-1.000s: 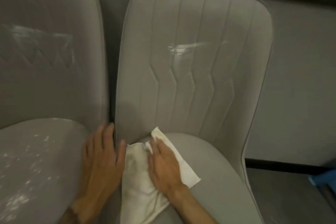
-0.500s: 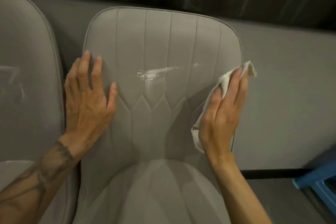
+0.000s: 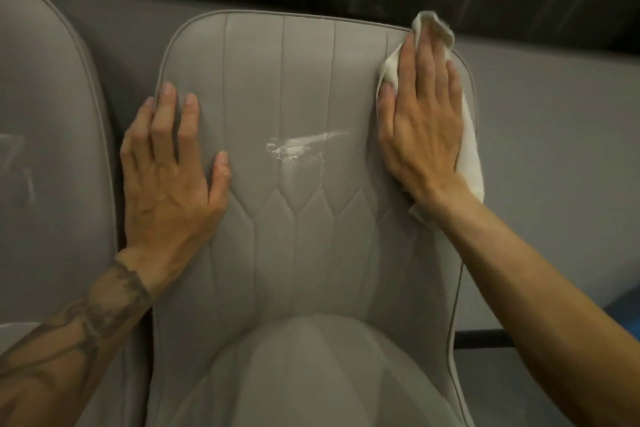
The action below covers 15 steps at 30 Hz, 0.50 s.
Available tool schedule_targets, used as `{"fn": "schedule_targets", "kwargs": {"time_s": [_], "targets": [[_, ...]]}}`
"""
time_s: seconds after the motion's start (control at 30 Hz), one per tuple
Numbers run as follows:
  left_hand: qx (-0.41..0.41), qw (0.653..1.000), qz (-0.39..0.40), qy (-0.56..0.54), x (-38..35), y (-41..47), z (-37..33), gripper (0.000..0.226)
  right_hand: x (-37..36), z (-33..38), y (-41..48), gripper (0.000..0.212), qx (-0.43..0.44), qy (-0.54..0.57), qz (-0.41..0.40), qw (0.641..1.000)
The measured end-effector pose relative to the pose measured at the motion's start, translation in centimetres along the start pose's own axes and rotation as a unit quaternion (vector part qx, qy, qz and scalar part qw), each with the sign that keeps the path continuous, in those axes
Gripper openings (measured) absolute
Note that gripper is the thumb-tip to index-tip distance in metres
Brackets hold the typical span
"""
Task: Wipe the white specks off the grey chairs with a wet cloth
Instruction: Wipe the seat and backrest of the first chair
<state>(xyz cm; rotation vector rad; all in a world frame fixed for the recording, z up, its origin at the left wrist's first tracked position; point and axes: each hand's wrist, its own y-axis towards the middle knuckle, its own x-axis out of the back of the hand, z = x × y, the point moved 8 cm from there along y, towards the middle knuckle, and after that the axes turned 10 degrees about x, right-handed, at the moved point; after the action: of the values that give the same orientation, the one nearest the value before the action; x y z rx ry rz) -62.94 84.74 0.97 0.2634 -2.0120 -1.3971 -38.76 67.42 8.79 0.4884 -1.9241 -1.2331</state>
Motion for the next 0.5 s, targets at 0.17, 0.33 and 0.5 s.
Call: {"fn": "schedule_targets", "kwargs": {"time_s": [0.17, 0.33, 0.5], "targets": [[-0.011, 1.000, 0.002, 0.000, -0.2, 0.1, 0.1, 0.068, -0.5, 2.7, -3.7, 0.061, 0.029, 0.021, 0.022, 0.999], [-0.011, 1.000, 0.006, -0.019, 0.0, 0.2, 0.2, 0.067, -0.5, 3.5, -6.5, 0.062, 0.160, -0.011, 0.109, 0.981], [-0.008, 1.000, 0.004, -0.011, 0.1, 0.2, 0.1, 0.067, 0.4, -0.2, 2.6, 0.059, 0.058, 0.008, 0.026, 0.998]]}}
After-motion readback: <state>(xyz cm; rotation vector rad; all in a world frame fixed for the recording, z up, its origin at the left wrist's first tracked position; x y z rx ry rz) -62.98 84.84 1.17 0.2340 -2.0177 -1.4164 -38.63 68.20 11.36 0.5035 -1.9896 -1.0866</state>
